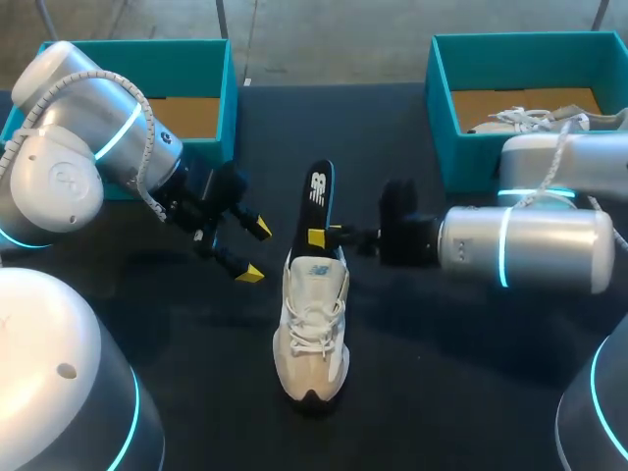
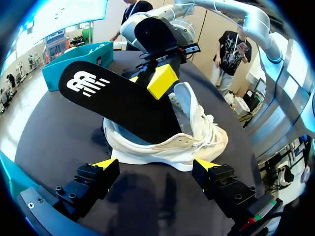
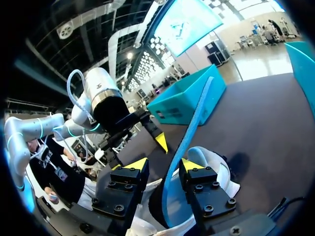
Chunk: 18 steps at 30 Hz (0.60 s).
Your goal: Take the shoe out of the shoebox, open the shoe tongue, remove and reinsert the insole, then place the shoe into the shoebox
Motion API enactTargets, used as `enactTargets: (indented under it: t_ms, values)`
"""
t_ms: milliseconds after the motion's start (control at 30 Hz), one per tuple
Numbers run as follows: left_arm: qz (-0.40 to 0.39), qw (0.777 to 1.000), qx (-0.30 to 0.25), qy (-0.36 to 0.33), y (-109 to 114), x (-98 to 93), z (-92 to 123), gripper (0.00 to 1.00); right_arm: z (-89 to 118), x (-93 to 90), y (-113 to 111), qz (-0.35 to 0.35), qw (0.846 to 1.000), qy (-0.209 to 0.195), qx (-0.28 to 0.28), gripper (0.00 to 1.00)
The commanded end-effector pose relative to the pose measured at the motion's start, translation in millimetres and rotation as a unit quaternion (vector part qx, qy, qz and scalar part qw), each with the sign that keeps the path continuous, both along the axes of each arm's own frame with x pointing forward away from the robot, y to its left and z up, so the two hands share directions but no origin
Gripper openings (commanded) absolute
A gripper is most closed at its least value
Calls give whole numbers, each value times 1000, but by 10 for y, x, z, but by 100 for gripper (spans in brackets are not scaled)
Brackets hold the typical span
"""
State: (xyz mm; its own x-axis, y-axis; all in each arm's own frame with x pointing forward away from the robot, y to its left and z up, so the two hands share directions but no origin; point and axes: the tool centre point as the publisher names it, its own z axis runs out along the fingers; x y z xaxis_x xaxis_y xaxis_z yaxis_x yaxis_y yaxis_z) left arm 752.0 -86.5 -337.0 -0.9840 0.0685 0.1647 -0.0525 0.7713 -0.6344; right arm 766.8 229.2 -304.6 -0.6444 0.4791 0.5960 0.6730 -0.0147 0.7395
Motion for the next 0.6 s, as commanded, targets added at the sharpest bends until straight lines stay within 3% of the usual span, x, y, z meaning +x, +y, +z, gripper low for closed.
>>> enactTargets:
  t_ms: [33, 200, 267, 333, 600]
  values:
    - [0, 1000, 1, 0, -3, -1, -1, 100, -94, 41, 48, 127, 989, 68, -17, 39]
    - [0, 1000, 1, 0, -3, -1, -1, 100, -119, 60, 88, 149, 985, 82, -22, 34]
    - [0, 1000, 1, 0, -3, -1, -1, 100, -129, 77, 94, 157, 983, 87, -24, 27]
    - [0, 1000, 1, 0, -3, -1, -1, 100, -128, 87, 96, 161, 983, 87, -23, 0]
    - [0, 1000, 1, 0, -3, -1, -1, 100, -122, 113, 73, 179, 981, 70, 22, 0]
